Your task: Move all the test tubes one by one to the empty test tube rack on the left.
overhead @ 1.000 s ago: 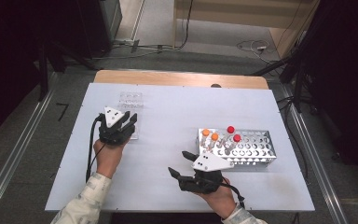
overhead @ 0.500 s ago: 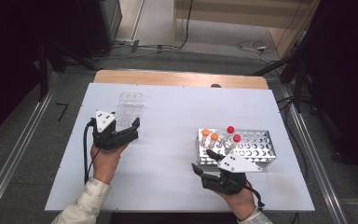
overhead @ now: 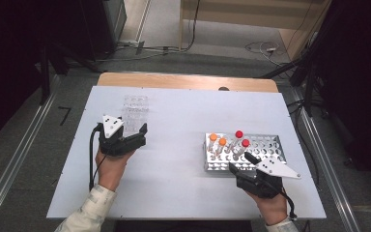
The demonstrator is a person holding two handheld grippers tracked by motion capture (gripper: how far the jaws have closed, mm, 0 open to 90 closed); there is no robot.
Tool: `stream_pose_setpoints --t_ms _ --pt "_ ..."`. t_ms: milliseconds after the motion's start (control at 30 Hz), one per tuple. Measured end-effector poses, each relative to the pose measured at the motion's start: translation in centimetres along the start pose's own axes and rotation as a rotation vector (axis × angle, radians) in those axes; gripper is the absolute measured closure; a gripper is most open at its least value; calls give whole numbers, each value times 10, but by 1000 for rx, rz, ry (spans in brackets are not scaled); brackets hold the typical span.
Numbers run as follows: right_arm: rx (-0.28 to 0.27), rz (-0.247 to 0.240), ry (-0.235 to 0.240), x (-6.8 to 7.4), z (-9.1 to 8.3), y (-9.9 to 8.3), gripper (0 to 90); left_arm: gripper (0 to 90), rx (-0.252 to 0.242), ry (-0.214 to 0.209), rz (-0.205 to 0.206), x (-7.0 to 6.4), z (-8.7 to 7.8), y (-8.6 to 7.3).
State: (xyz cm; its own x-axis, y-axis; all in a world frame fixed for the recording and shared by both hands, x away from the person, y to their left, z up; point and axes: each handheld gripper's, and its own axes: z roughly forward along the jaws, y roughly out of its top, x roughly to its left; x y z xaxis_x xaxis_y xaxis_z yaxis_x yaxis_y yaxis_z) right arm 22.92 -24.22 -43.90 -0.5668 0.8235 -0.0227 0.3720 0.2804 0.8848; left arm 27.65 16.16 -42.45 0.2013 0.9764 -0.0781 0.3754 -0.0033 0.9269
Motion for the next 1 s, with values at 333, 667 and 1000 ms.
stream_pose_setpoints --t_ms 333,667,1000 --pt "9 29 -87 -21 14 -4 335 155 -12 12 -6 0 -1 0" --pt "6 33 -128 -31 29 -7 432 156 -12 14 -6 0 0 -1" --pt "8 29 -122 -31 34 -8 607 158 -11 9 -12 -1 0 -1"
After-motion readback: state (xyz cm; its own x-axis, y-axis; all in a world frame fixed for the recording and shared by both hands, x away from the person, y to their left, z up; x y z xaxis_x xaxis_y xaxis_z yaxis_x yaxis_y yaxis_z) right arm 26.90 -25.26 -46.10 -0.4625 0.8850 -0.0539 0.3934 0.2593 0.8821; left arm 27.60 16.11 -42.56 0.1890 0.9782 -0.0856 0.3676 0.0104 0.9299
